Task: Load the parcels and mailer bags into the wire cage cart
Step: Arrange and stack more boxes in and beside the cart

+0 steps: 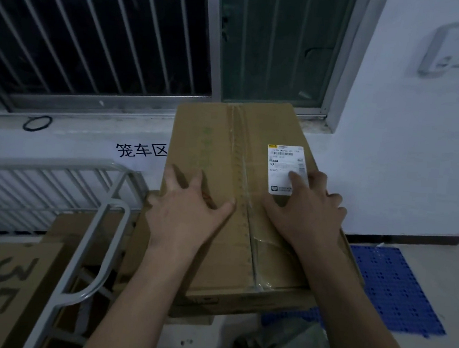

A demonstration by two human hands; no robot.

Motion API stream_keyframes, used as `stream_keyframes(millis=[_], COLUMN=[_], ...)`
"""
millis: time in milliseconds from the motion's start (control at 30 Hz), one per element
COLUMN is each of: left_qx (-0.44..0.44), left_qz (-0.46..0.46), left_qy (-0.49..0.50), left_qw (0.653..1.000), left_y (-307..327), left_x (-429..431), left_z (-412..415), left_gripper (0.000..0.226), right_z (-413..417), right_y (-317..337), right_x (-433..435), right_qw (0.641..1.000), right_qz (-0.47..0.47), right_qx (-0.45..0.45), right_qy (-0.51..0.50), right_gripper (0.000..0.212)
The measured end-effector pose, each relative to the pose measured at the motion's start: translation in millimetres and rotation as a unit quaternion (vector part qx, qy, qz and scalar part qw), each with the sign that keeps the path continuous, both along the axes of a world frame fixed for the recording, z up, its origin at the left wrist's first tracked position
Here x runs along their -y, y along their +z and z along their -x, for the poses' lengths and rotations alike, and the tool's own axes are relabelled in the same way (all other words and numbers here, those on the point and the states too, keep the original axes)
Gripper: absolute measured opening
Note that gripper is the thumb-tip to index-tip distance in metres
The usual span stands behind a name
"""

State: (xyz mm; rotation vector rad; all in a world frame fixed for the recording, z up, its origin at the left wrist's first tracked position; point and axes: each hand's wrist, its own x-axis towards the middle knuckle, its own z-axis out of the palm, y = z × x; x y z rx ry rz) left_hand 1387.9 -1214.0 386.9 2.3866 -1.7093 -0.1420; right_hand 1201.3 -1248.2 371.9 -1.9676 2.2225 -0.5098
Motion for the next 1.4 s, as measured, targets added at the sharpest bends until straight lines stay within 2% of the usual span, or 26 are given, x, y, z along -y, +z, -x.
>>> stream_keyframes(millis=[433, 600, 733, 1033, 1400], left_qx=[0.033, 0.035, 0.024, 0.023, 0.004], left_qz=[0.01, 0.016, 0.018, 0.032, 0.046], left_qy=[0.003, 0.037, 0.082, 0.144, 0.226], left_qw=[0.999, 0.999, 0.996, 0.989, 0.973], left_y=[11, 13, 19, 19, 9], left_x=[7, 9, 3, 1, 2], left_z=[-4, -20, -39, -149, -350], left_gripper=[0.099, 0.108, 0.103, 0.1, 0.099], right_z=[-1, -18, -43, -160, -375], right_y=[6, 11, 16, 17, 28], right_x=[5, 16, 26, 48, 78], right_qw=[0.999, 0.999, 0.996, 0.985, 0.971], right_qz=[-0.002, 0.007, 0.02, 0.074, 0.023], right_qx=[0.032, 0.017, 0.02, 0.024, -0.049], right_qy=[0.001, 0.038, 0.084, 0.152, 0.233], right_gripper=[0.078, 0.072, 0.066, 0.065, 0.068])
